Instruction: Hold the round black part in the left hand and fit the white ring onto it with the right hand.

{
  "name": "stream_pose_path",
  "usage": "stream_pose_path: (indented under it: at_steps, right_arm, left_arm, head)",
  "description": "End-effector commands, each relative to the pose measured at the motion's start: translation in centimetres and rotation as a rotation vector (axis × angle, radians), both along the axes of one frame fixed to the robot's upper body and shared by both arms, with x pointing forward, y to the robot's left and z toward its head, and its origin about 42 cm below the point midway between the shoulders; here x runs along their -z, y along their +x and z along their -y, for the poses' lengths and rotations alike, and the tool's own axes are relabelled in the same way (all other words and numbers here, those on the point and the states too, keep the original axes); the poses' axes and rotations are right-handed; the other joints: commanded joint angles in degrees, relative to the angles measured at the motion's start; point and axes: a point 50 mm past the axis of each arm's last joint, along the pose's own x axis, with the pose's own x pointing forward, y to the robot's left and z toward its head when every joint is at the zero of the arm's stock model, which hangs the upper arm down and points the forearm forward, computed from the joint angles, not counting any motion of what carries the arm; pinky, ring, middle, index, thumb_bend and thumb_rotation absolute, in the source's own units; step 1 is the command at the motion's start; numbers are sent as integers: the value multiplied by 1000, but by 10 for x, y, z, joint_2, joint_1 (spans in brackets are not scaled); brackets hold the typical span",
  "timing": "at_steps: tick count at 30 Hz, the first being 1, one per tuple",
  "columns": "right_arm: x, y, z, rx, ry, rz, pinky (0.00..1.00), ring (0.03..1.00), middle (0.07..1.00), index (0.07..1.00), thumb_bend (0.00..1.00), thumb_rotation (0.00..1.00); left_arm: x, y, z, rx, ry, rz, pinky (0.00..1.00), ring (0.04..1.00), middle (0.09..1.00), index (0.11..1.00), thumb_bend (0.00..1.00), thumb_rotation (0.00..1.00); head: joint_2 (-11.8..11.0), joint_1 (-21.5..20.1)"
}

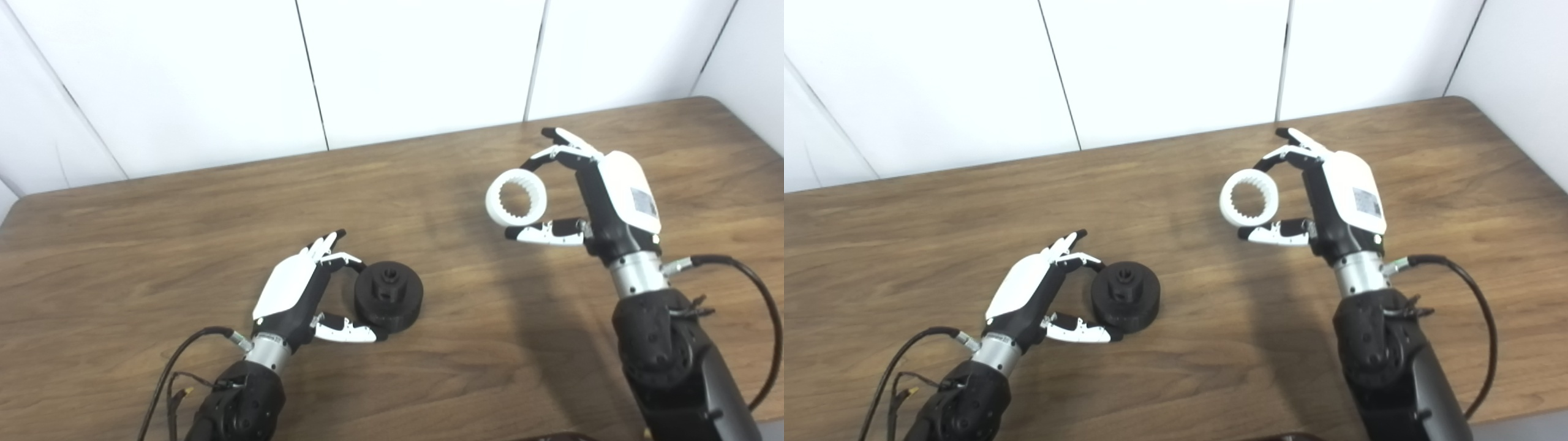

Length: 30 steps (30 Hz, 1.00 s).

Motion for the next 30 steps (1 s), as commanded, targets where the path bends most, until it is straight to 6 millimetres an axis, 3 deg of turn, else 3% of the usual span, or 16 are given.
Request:
stream_pose_path:
  at_steps: [1, 6, 10, 14, 25, 30]
  right_arm:
    - [-15, -5, -6, -62, -12, 67, 824, 859, 866, 492, 518, 151]
    - [-8, -10, -20, -132, -5, 41, 842, 858, 864, 492, 519, 151]
    - [-4, -10, -34, -174, -2, 23, 900, 871, 869, 492, 519, 151]
    - [-4, -6, -45, -211, -6, 32, 872, 868, 864, 492, 519, 151]
    - [-1, 1, -70, -283, -23, -27, 940, 897, 881, 494, 518, 153]
    - [3, 6, -77, -315, -46, -61, 915, 890, 885, 494, 517, 156]
  left_arm:
    - [-22, 11, 9, 12, -3, 85, 1000, 1000, 1000, 634, 958, 297]
    - [-20, 13, 19, 22, 7, 80, 1000, 1000, 1000, 636, 964, 314]
    - [-21, 12, 21, 19, -1, 65, 1000, 1000, 1000, 634, 965, 315]
    - [-21, 12, 20, 19, 6, 66, 1000, 1000, 1000, 636, 962, 320]
    - [-20, 12, 20, 21, 8, 71, 1000, 1000, 1000, 637, 957, 327]
    - [-20, 11, 21, 24, 10, 68, 1000, 1000, 1000, 636, 961, 326]
  head:
    - [3, 11]
    - [9, 35]
    - [9, 32]
    - [9, 30]
    - [10, 26]
    - [12, 28]
